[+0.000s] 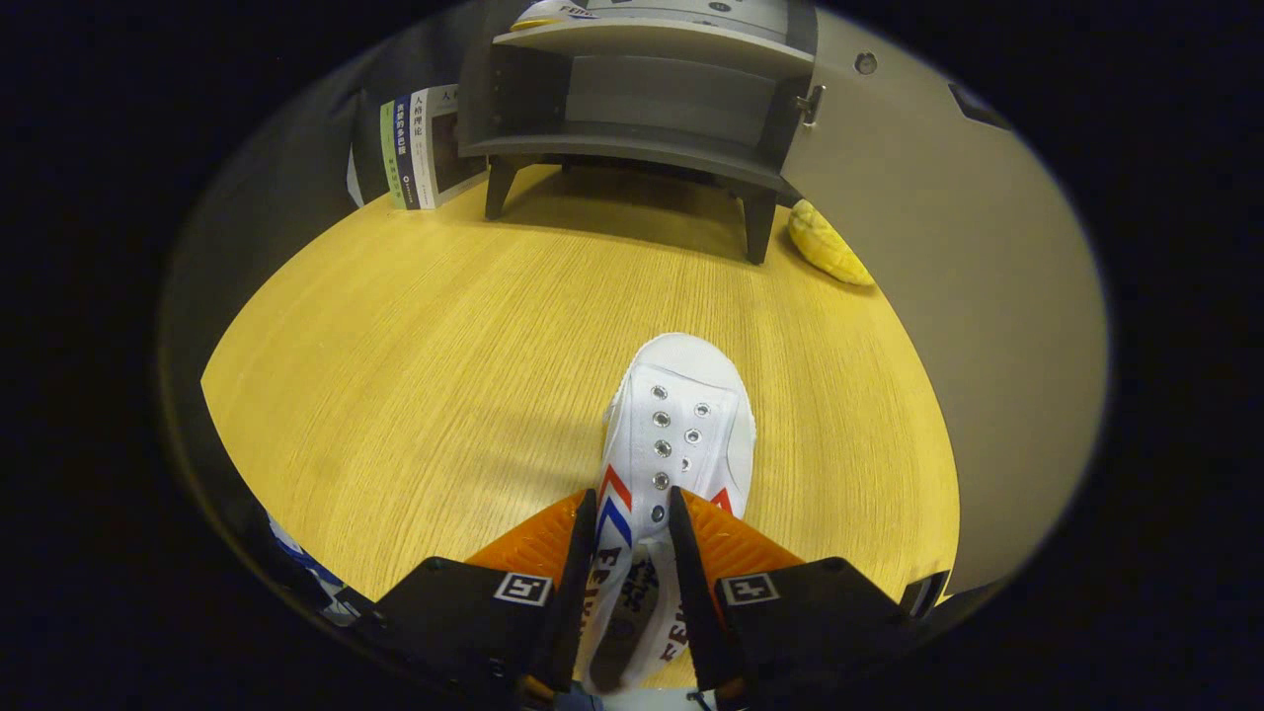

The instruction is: Open the shoe cabinet door, grab the shoes and put them into the shoe cabinet, then close the shoe cabinet door.

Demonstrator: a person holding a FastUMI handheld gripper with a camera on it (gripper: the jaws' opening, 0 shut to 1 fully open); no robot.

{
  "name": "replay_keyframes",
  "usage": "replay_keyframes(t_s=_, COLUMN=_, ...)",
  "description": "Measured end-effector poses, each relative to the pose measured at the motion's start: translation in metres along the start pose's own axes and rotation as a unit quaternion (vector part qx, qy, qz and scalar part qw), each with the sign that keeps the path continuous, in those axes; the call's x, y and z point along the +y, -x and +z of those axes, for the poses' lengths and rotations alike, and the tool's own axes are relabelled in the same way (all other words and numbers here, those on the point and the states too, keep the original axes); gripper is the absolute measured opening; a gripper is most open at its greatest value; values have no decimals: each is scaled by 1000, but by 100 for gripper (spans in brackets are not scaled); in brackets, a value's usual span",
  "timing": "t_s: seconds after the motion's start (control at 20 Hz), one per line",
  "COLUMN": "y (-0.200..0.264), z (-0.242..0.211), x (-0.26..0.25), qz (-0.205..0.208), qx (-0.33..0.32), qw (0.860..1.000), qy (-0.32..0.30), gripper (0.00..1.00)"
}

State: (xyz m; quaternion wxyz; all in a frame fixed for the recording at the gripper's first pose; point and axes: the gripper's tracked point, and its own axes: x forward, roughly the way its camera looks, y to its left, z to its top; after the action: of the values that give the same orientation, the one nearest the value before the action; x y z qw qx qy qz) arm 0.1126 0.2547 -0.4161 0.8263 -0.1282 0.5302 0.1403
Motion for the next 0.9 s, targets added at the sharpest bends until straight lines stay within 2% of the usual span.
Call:
replay_keyframes(t_s=0.05, y=-1, z=-2, x=0, qz=-8, qx=1, qw=1000, qy=20, gripper=48)
replay_keyframes(t_s=0.15, y=-2, z=-2, x=0, qz=-26, qx=2, qw=997, qy=69, gripper=43)
replay_keyframes(t_s=0.25, y=-2, z=-4, x=-1, qz=-32, qx=5, qw=995, qy=92, gripper=38)
replay_keyframes(t_s=0.4, y=-5, z=0, x=-1, qz=-20, qx=4, qw=998, qy=64, gripper=30)
replay_keyframes(t_s=0.5, y=-1, z=0, x=-3, qz=-16, qx=-6, qw=1000, qy=26, gripper=11)
replay_keyframes(t_s=0.55, y=10, z=0, x=-3, qz=-10, qx=-11, qw=1000, qy=27, gripper=2)
replay_keyframes(t_s=0.65, y=7, z=-1, x=-1, qz=1, qx=-21, qw=1000, qy=10, gripper=1)
replay_keyframes(t_s=0.8, y=20, z=13, x=3, qz=26, qx=-33, qw=998, qy=-46, gripper=1)
replay_keyframes(t_s=0.9, y=30, z=27, x=-1, qz=23, qx=-49, qw=997, qy=-52, gripper=1)
